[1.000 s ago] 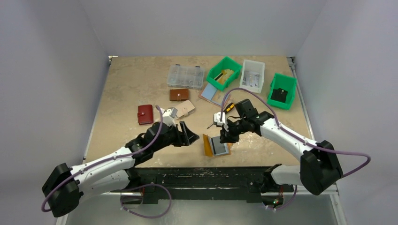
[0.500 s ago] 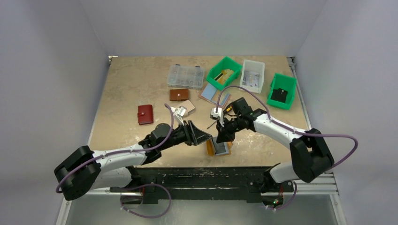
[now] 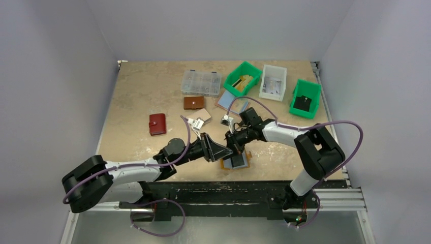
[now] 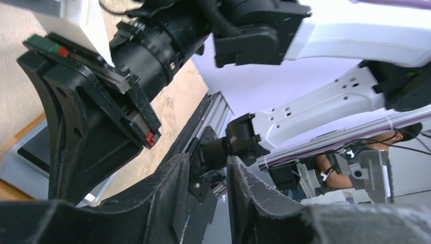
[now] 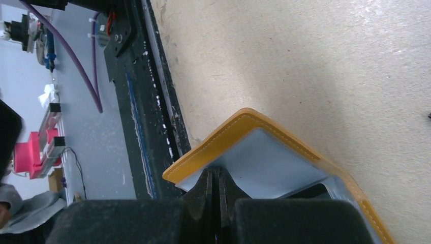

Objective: Take the credit cards out of the card holder
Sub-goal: Remove the credit card from the card holder.

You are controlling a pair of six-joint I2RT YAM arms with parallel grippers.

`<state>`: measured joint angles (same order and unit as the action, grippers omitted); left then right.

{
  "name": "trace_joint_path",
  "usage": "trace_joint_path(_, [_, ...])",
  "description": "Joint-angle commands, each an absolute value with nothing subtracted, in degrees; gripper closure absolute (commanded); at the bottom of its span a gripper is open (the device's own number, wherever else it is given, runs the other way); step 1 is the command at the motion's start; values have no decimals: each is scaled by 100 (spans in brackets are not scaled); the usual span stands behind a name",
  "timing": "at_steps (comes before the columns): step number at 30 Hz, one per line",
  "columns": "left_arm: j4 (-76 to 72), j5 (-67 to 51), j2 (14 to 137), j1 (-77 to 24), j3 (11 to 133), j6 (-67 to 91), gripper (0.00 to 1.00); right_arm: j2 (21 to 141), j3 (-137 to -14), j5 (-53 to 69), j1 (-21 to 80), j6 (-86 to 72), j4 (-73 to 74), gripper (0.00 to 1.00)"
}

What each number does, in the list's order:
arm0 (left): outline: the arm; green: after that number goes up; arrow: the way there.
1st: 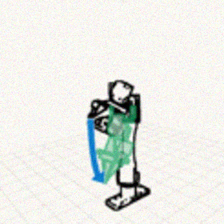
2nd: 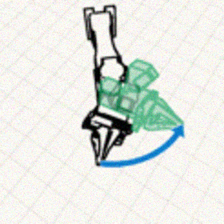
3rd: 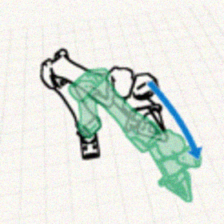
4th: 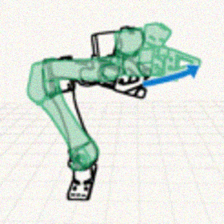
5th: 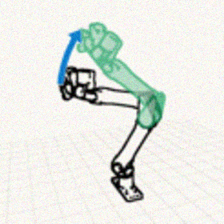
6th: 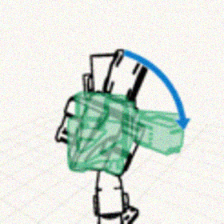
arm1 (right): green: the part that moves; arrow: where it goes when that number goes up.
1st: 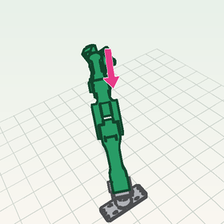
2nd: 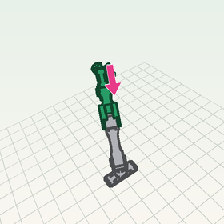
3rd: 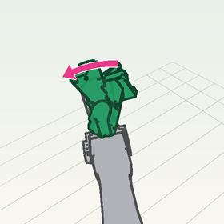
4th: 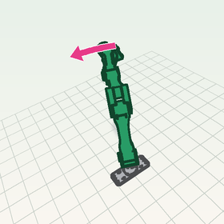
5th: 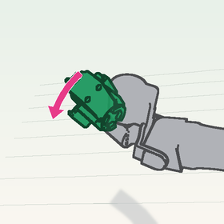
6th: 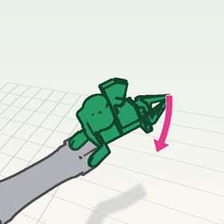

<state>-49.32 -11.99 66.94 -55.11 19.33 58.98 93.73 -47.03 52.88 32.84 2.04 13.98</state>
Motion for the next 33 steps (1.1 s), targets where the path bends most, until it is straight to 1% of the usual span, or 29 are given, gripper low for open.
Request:
trace_joint_path(1, [-5452,-1148,7255,-5678,2033,5827,67,9146,-4869,5007,3393,-301,1042,100])
trace_joint_path(3, [-5646,-1084,7612,-5731,2038,5870,72,9082,-4844,4744,3382,-327,1005,98])
trace_joint_path(5, [-5924,-1090,8028,-5744,2038,5965,79,9086,-4858,4625,3344,-324,1018,95])
trace_joint_path(7, [-6106,-1069,8385,-5739,2042,6062,87,9138,-4896,4541,3268,-296,1060,94])
trace_joint_path(11, [-6063,-888,8876,-5741,2043,6176,95,9083,-4956,4480,2962,-244,1156,94])
trace_joint_path(14, [-5470,-568,9057,-5739,2105,6233,99,8824,-4965,4415,2802,-103,1231,93])
trace_joint_path(18, [-4260,-163,9017,-5739,2330,6271,100,8324,-4954,4249,2741,379,1451,90])
trace_joint_path(21, [-3879,-19,8942,-5739,2364,6246,99,8133,-4867,4160,2683,522,1535,80])
trace_joint_path(22, [-3881,-18,8939,-5739,2366,6242,98,8153,-4870,4053,2664,555,1626,76])
trace_joint_path(24, [-3980,-49,8989,-5739,2365,6245,94,8222,-4989,3969,2646,839,1836,72])
trace_joint_path(28, [-4359,-227,9215,-5741,2379,6326,87,8305,-5114,3776,2593,889,1956,67])
trace_joint_path(33, [-4680,-349,9449,-5734,2369,6440,82,8305,-5113,3575,2517,780,1894,62])
